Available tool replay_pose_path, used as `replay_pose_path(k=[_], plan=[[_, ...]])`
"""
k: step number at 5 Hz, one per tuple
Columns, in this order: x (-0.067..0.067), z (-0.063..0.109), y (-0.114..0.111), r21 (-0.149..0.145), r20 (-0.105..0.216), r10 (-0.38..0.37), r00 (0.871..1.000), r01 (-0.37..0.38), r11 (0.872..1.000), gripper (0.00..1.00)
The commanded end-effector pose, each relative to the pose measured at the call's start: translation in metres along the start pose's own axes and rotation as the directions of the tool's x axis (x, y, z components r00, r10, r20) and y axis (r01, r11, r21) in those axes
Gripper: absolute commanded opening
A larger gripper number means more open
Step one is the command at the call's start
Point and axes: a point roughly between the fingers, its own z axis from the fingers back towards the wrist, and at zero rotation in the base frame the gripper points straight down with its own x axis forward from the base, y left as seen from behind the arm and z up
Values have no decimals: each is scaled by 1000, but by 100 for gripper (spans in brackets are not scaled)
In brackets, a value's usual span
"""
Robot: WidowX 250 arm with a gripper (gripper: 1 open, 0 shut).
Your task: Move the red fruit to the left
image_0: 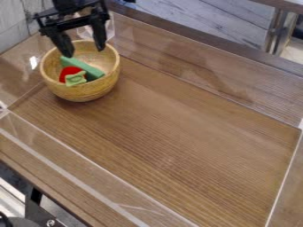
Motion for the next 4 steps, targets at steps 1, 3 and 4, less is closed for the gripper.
replay_pose_path(k=[1,3,4], plan=[[0,27,-21,-6,65,-84,994,85,996,100],[-25,12,-60,-14,1,-290,957,290,957,100],[-42,3,-72,-17,-21,-361,932,361,932,100]])
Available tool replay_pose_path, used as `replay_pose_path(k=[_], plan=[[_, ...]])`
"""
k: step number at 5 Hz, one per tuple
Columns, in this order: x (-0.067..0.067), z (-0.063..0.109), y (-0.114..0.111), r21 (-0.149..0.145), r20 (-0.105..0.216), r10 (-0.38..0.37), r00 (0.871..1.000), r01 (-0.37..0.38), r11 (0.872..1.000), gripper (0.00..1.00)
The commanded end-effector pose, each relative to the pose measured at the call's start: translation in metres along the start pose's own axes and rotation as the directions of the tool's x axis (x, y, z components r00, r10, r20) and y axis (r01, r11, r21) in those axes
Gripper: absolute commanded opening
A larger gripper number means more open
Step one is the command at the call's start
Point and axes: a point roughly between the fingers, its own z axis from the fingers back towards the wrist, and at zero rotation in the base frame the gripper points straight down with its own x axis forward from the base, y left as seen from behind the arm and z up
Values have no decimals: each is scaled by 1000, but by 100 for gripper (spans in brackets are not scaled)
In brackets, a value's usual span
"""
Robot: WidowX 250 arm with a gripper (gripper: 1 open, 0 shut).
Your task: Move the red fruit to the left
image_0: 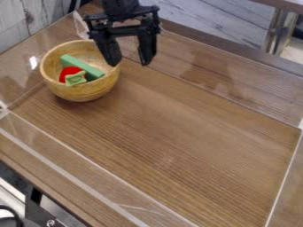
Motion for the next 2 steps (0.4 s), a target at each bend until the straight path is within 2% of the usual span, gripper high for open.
replay_pose_path(k=[1,2], plan=[[-5,7,-13,4,59,-102,993,102,995,100],[-3,1,-12,30,104,-152,983,150,988,100]])
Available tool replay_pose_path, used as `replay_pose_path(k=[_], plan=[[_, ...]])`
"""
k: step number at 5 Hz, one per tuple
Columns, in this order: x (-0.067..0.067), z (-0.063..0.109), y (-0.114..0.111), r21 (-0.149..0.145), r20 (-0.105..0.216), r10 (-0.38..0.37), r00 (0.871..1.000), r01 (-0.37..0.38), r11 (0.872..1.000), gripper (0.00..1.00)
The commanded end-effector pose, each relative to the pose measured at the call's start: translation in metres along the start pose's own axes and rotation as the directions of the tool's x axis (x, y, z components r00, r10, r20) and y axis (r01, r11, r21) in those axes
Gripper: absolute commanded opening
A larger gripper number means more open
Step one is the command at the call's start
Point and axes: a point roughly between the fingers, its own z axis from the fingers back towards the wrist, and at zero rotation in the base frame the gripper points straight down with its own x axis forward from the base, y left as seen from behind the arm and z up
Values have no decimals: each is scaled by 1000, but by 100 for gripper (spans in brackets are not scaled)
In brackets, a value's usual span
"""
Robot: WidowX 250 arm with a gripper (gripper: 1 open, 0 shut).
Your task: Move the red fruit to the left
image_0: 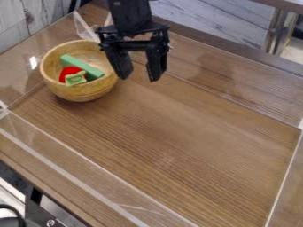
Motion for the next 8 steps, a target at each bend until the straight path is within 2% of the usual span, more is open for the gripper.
replay_pose_path(k=[1,2,3,6,8], plan=[[6,13,-2,54,115,-48,992,42,998,100],[12,11,2,89,163,-48,985,34,995,100],[17,10,6,109,195,-37,980,16,994,100],[21,11,6,146,247,-14,969,-23,989,100],[24,12,6,150,260,-3,966,-37,988,100]])
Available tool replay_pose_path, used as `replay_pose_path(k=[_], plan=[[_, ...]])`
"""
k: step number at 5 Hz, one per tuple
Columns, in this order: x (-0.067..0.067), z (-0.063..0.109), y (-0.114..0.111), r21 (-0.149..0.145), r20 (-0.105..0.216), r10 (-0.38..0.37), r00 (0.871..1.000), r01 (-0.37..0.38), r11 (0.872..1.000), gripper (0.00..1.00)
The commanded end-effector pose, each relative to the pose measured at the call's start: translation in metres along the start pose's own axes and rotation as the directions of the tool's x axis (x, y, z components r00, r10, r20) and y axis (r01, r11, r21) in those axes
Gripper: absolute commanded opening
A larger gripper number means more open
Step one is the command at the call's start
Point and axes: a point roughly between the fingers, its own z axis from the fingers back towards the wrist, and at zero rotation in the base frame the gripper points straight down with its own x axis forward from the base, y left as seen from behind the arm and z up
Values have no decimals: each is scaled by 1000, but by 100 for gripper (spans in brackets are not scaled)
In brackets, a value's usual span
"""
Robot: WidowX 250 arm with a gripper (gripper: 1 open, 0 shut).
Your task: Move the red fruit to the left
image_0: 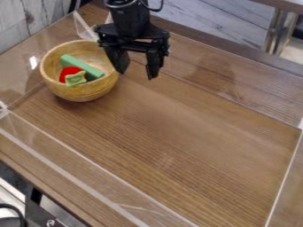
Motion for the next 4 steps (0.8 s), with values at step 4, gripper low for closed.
replay_pose_path(k=[4], plan=[[-2,3,9,26,7,-43,999,43,999,100]])
